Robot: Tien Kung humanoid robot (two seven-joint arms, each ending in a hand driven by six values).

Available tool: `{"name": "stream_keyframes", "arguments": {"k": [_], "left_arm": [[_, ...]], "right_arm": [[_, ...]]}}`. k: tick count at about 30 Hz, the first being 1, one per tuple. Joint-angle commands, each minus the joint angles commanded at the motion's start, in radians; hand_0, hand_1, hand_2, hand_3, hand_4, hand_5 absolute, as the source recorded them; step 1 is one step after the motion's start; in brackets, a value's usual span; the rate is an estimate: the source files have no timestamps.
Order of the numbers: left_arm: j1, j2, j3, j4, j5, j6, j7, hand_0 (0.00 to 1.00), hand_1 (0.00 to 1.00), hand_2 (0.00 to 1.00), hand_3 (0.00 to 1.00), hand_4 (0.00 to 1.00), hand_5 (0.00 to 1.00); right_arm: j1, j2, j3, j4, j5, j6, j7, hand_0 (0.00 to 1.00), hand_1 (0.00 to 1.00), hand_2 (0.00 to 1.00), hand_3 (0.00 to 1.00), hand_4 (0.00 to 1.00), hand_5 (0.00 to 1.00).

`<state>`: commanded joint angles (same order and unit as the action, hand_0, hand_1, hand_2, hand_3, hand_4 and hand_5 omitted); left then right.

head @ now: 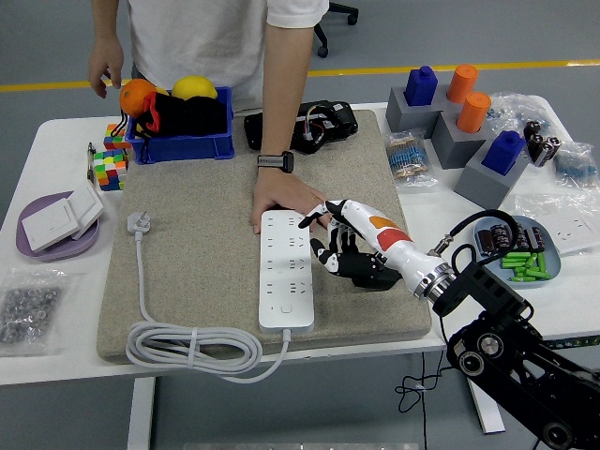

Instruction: Press the white button,pick up the black plug,place it near the board,insert it into the board

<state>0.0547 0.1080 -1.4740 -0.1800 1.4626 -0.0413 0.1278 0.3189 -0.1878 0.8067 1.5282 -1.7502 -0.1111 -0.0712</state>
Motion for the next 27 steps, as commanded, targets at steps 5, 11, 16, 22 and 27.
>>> {"name": "stream_keyframes", "arguments": {"k": [5, 11, 16, 22, 27], "left_arm": [[0.002, -0.001, -0.008, 0.0, 0.008, 0.0, 0.002, 0.81, 0.777, 0.734, 0.783, 0.588, 0.527], [0.003, -0.001, -0.013, 0.0, 0.012, -0.001, 0.004, 0.81, 0.777, 0.734, 0.783, 0.588, 0.527], [-0.002, -0.001, -0.014, 0.0, 0.012, -0.001, 0.003, 0.81, 0.777, 0.734, 0.783, 0.588, 0.526], [-0.004, -0.001, -0.011, 0.0, 0.007, 0.0, 0.0, 0.81, 0.777, 0.734, 0.783, 0.588, 0.526], [-0.001, -0.001, -0.015, 0.0, 0.012, -0.001, 0.002, 0.81, 0.777, 0.734, 0.783, 0.588, 0.524]], "right_arm": [[-0.012, -0.007, 0.007, -0.015, -0.004, 0.049, 0.001, 0.653, 0.644, 0.641, 0.707, 0.88, 0.225], [-0.025, -0.01, 0.039, -0.033, -0.008, 0.035, 0.007, 0.767, 0.812, 0.818, 0.684, 0.946, 0.25], [-0.03, -0.011, 0.078, -0.04, -0.016, 0.028, 0.011, 0.773, 0.808, 0.809, 0.611, 0.939, 0.257], [-0.044, -0.013, 0.124, -0.062, -0.027, 0.034, 0.013, 0.765, 0.793, 0.795, 0.549, 0.933, 0.271], [-0.055, -0.016, 0.15, -0.086, -0.031, 0.036, 0.017, 0.745, 0.778, 0.767, 0.448, 0.915, 0.292]]}}
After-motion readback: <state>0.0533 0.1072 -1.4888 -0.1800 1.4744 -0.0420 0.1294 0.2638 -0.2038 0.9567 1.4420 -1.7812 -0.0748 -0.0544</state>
